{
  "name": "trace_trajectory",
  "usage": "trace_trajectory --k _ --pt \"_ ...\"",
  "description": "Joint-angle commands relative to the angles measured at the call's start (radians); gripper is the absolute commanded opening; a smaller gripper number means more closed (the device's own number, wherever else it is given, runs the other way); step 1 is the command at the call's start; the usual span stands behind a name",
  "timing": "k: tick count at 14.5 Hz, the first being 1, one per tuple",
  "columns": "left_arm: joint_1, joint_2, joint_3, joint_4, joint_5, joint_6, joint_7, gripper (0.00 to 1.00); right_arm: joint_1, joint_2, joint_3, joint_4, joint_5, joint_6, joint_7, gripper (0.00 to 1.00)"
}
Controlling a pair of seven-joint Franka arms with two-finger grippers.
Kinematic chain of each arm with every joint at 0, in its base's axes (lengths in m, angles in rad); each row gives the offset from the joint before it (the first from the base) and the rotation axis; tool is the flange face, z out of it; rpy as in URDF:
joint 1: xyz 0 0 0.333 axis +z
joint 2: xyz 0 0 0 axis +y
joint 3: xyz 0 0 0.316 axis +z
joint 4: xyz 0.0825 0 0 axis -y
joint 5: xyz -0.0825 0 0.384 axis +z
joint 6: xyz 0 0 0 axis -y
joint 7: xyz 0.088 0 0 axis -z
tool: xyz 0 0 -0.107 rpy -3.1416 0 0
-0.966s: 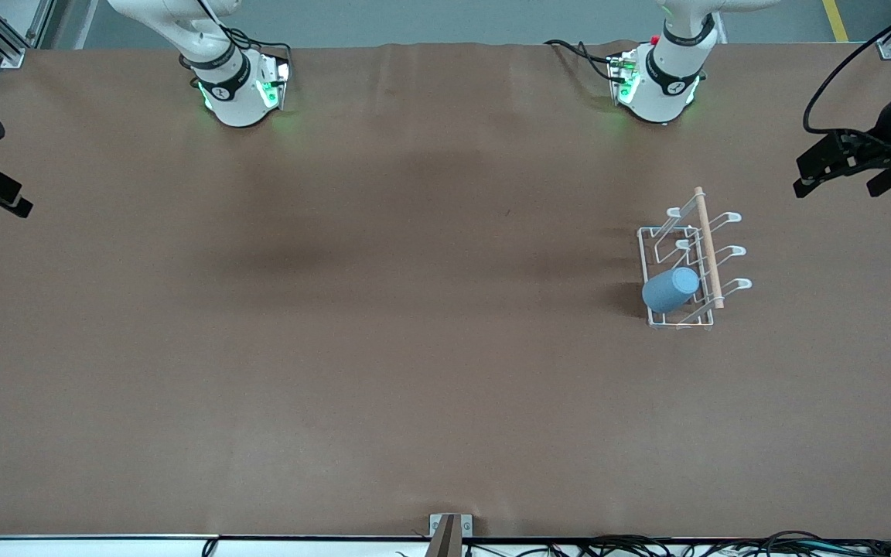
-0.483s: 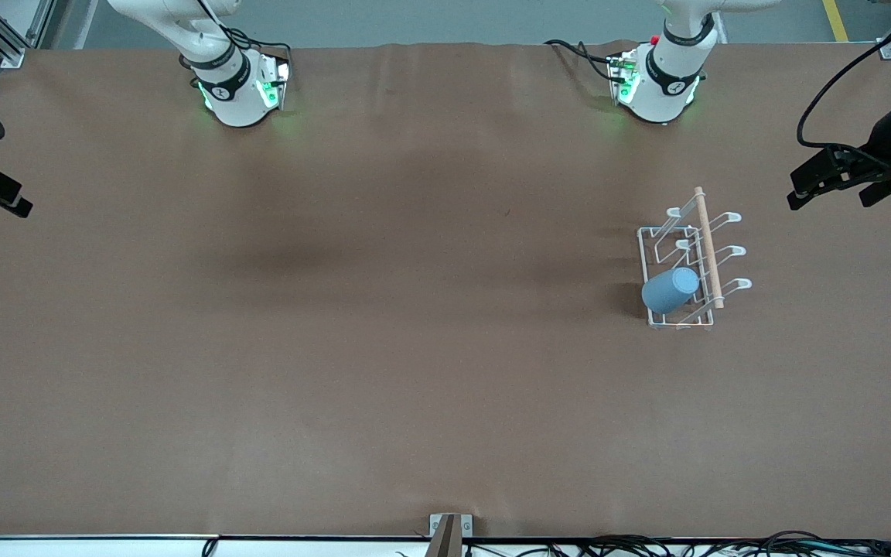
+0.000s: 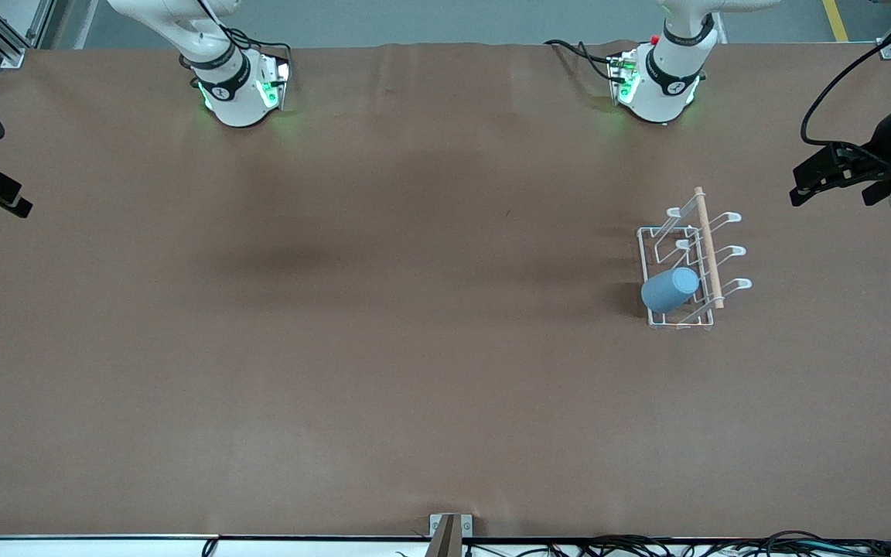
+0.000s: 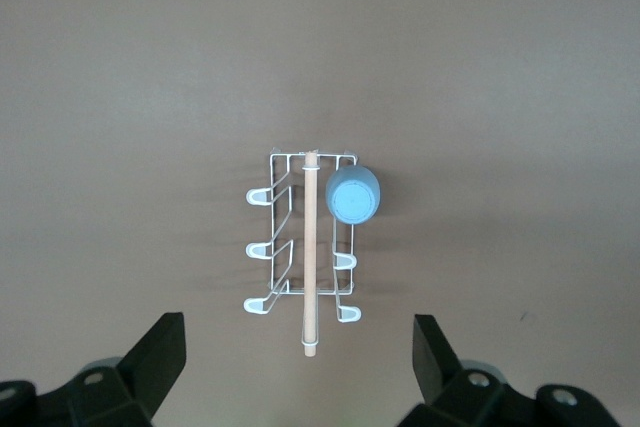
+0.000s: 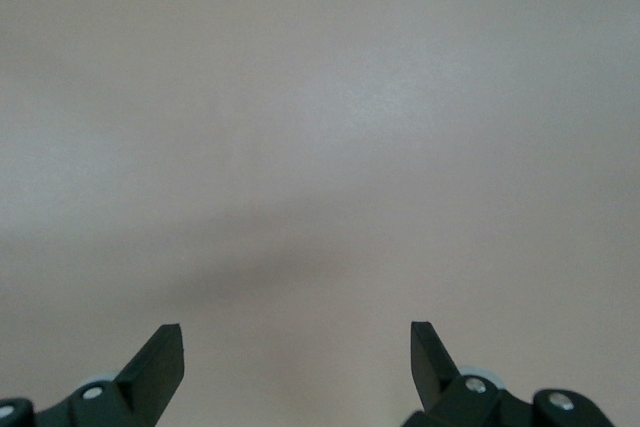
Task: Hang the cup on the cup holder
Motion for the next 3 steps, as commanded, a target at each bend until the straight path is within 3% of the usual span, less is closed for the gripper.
trace_trajectory --k 1,3 --pt "-0.008 -0.010 0.009 -0.005 -0.002 -0.009 0.019 1.00 -0.002 0.004 0.001 0.014 0.006 -0.004 0.015 1.00" --pt "-0.007 -0.009 0.009 -0.005 -0.002 -0.009 0.019 1.00 -0.002 0.004 0.001 0.014 0.006 -0.004 0.015 1.00"
